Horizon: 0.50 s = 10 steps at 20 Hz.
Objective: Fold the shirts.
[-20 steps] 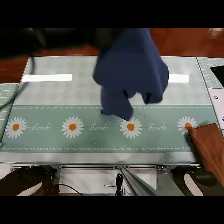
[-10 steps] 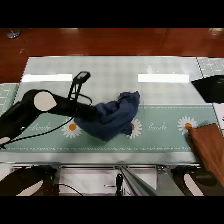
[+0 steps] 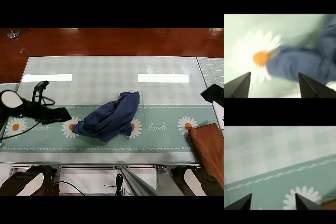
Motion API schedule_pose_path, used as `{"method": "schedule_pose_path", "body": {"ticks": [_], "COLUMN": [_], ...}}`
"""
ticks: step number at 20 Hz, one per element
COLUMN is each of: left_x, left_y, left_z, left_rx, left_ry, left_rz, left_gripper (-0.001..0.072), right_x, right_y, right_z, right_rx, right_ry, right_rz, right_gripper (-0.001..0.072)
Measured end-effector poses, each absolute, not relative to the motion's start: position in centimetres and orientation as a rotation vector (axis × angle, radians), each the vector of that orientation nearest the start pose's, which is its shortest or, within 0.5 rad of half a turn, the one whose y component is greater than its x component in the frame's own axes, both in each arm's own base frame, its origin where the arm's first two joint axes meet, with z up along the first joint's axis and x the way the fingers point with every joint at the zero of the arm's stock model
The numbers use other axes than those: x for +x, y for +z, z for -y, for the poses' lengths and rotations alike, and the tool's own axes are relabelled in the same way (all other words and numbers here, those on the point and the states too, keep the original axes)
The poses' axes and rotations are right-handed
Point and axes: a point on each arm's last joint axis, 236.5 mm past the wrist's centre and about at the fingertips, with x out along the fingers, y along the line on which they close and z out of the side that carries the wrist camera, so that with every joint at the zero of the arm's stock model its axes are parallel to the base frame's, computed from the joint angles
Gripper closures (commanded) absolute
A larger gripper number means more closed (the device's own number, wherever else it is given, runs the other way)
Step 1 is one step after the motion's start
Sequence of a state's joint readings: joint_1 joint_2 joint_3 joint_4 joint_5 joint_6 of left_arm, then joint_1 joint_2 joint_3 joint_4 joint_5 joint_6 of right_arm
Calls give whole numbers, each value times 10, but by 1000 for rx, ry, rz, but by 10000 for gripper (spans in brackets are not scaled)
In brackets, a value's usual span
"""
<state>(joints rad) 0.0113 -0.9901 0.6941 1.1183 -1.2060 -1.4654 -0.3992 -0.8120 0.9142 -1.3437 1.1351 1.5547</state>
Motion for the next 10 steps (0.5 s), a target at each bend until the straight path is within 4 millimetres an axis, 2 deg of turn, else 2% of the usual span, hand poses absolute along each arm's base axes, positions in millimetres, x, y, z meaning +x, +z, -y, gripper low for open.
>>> {"method": "schedule_pose_path", "body": {"ticks": [2,5,6,10], "left_x": [223,198,196,212], "left_y": [-56,-74,-74,-74], "left_z": [96,112,119,141], "left_rx": [-498,-635,-681,-784], "left_ry": [-293,-347,-371,-413], "left_rz": [-1512,-1538,-1526,-1420], "left_gripper": [3,4,4,10], "right_x": [295,294,296,305], "right_y": [51,20,15,8], "right_z": [79,50,41,5], "right_rx": [493,607,620,612], "right_ry": [-233,-144,-115,-14], "right_rz": [-1012,-1032,-1031,-1023], "right_gripper": [89,88,88,89]}}
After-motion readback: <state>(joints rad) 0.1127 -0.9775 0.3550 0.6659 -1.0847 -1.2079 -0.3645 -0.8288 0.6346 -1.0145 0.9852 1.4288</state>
